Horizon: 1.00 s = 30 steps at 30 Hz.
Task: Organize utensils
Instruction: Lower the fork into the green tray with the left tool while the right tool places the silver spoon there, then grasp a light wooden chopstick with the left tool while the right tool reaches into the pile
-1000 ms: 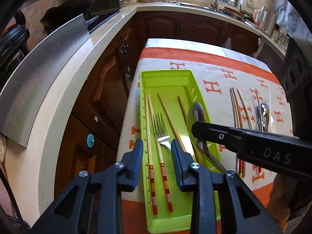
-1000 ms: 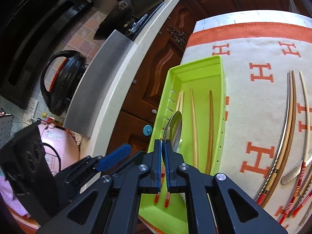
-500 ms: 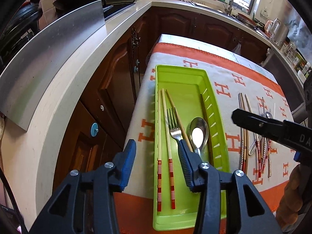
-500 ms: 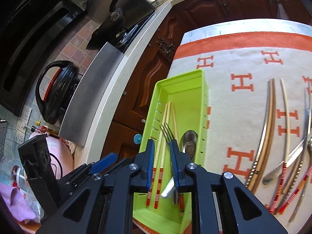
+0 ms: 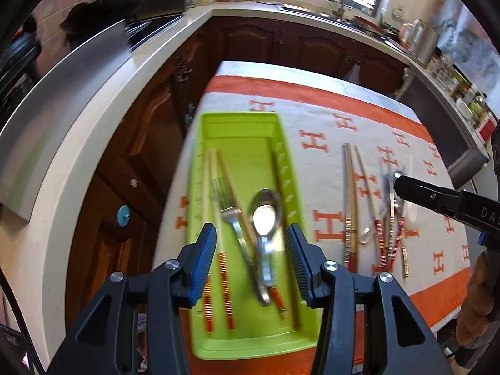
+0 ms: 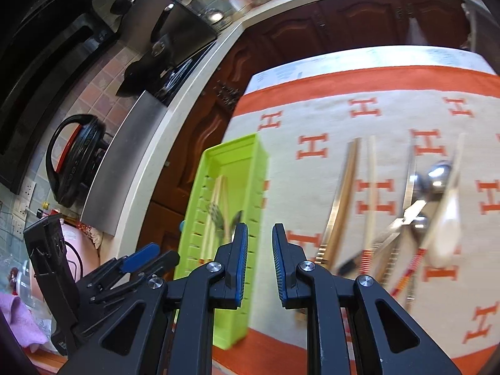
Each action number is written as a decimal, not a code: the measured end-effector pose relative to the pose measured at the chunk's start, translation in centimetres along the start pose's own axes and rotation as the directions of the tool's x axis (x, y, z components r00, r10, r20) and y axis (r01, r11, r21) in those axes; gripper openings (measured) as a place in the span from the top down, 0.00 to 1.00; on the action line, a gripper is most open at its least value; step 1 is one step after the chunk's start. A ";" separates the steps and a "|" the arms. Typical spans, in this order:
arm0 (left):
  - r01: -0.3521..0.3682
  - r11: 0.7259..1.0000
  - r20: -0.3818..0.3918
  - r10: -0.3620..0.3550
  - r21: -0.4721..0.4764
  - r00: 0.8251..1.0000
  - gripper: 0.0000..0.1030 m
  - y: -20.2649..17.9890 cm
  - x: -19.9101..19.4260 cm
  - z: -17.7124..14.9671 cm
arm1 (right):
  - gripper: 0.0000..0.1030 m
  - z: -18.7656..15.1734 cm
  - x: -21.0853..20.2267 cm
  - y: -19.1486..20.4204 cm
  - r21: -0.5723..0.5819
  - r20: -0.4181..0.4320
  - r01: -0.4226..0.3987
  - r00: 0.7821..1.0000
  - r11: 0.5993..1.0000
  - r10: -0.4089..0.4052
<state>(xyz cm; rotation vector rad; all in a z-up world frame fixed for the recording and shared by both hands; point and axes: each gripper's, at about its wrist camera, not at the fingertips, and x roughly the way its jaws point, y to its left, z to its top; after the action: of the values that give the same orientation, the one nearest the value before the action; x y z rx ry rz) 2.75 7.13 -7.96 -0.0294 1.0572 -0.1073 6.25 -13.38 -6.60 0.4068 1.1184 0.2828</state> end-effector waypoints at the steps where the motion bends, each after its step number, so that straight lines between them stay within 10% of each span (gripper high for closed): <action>1: 0.005 1.000 0.001 -0.005 0.007 1.000 0.56 -0.5 -0.1 0.1 | 0.84 0.1 -0.9 -0.7 0.005 0.008 0.009 1.000 1.000 -0.009; 14: 0.123 0.990 -0.101 -0.115 0.069 0.988 0.61 -8.4 3.9 4.4 | 0.84 1.3 -8.4 -9.3 0.072 0.023 0.086 0.996 0.994 -0.088; 30: 0.261 0.964 -0.331 -0.264 -0.054 0.906 0.82 -14.5 14.0 6.0 | 0.84 2.5 -5.9 -15.1 0.133 -0.060 0.100 0.994 0.986 -0.093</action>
<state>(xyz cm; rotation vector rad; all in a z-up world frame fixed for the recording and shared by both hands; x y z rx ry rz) 13.73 -8.84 -16.07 -0.1667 1.3923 -0.3631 6.32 -29.68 -7.75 0.4660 1.2108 0.1330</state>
